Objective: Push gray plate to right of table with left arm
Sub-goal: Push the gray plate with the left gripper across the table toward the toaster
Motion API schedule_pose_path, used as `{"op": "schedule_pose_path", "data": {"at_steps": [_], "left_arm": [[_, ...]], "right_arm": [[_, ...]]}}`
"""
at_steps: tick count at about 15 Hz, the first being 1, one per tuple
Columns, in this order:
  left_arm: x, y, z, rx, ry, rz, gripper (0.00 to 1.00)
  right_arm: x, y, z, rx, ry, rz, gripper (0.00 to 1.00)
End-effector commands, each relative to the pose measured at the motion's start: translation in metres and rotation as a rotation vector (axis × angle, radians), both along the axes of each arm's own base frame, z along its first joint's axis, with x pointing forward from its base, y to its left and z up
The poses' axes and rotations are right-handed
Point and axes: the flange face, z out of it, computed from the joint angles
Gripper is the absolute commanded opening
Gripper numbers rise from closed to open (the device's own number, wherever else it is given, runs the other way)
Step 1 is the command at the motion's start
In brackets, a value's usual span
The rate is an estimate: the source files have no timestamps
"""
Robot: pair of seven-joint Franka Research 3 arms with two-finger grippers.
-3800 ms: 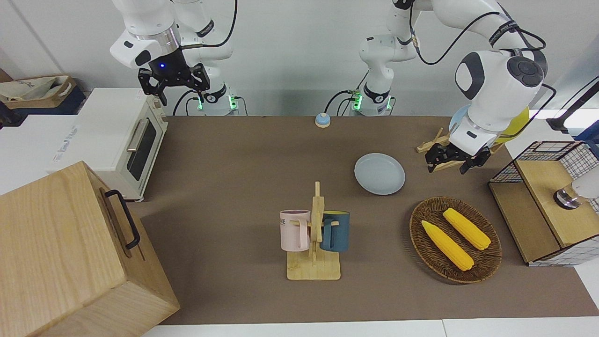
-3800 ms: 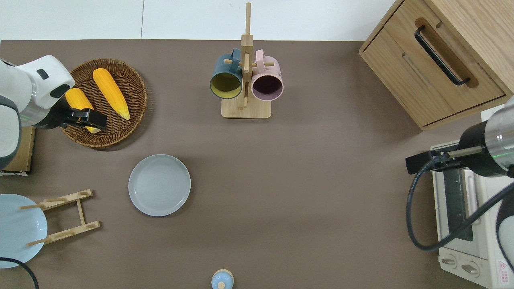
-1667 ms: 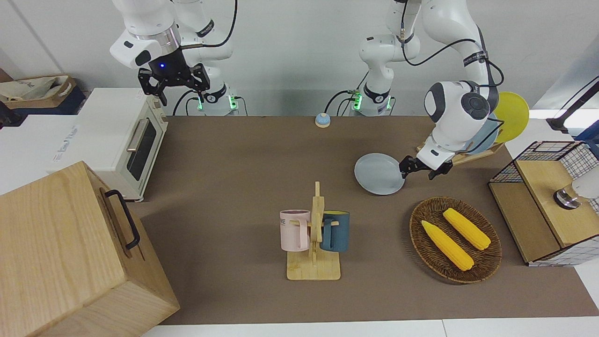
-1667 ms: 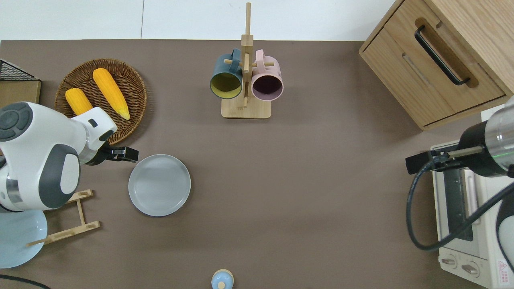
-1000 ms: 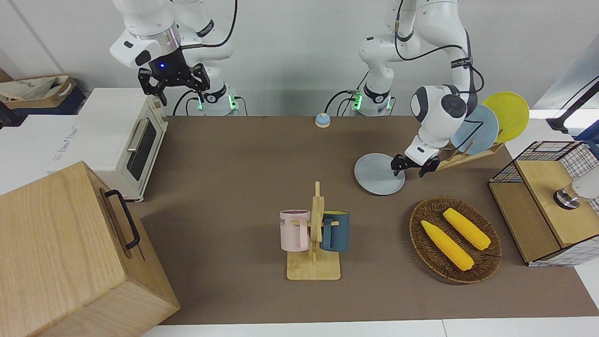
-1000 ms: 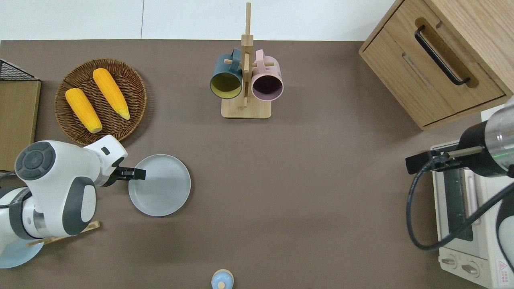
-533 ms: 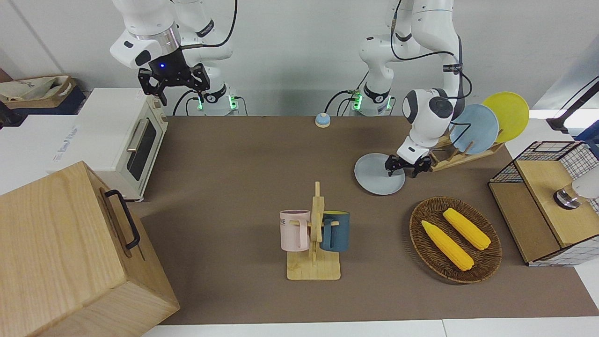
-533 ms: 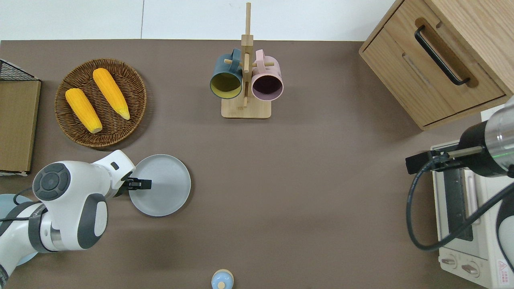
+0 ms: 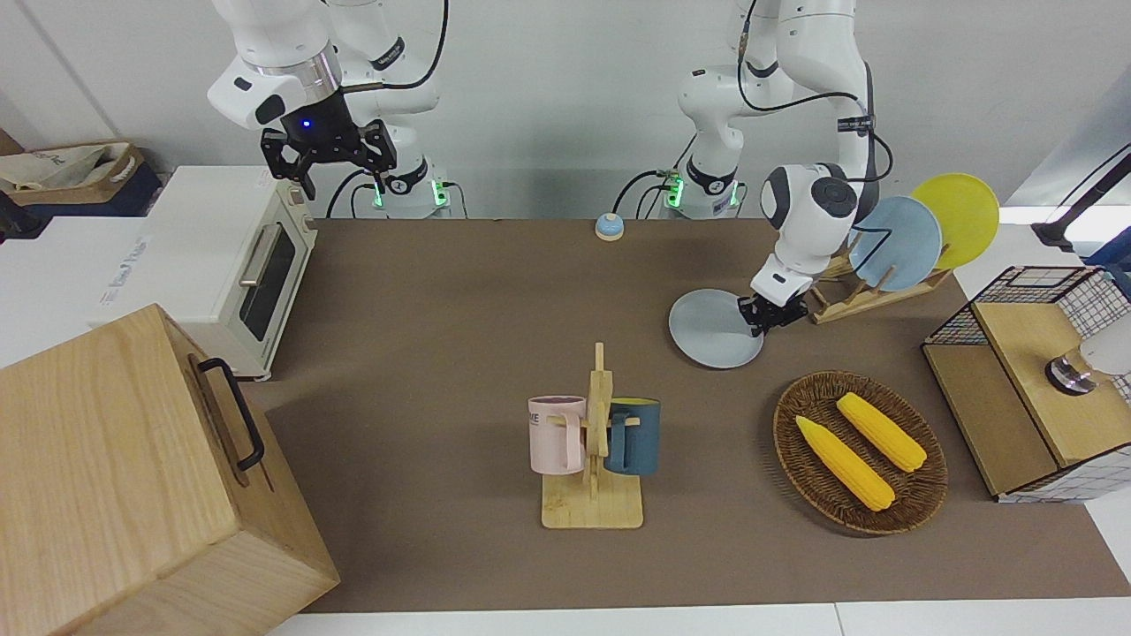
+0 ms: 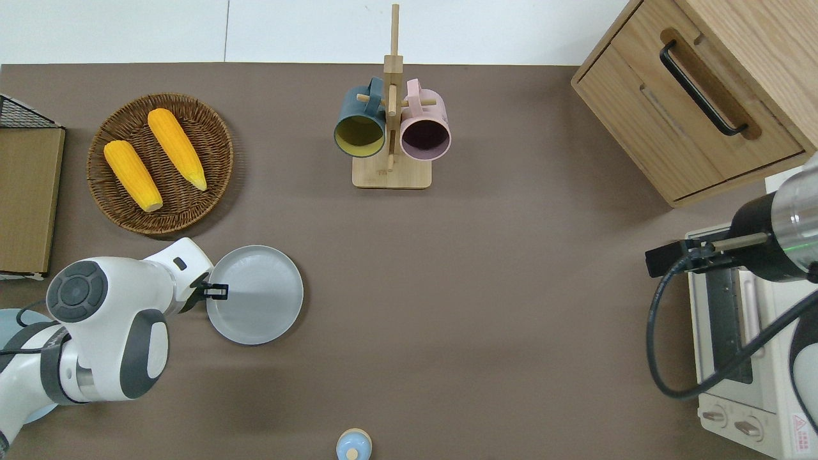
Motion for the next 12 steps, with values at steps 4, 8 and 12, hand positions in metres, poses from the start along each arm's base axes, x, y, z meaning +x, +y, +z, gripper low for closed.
{"op": "schedule_pose_path", "data": {"at_steps": [4, 8, 12], "left_arm": [[-0.008, -0.002, 0.001, 0.001, -0.014, 0.004, 0.00], [-0.009, -0.017, 0.002, -0.002, -0.014, 0.009, 0.00], [-0.015, -0.068, 0.002, -0.009, -0.007, 0.055, 0.00]], "right_arm": [[-0.003, -0.003, 0.004, 0.009, 0.003, -0.007, 0.983], [-0.003, -0.003, 0.004, 0.009, 0.003, -0.006, 0.983], [-0.003, -0.002, 0.004, 0.009, 0.003, -0.004, 0.983]]}}
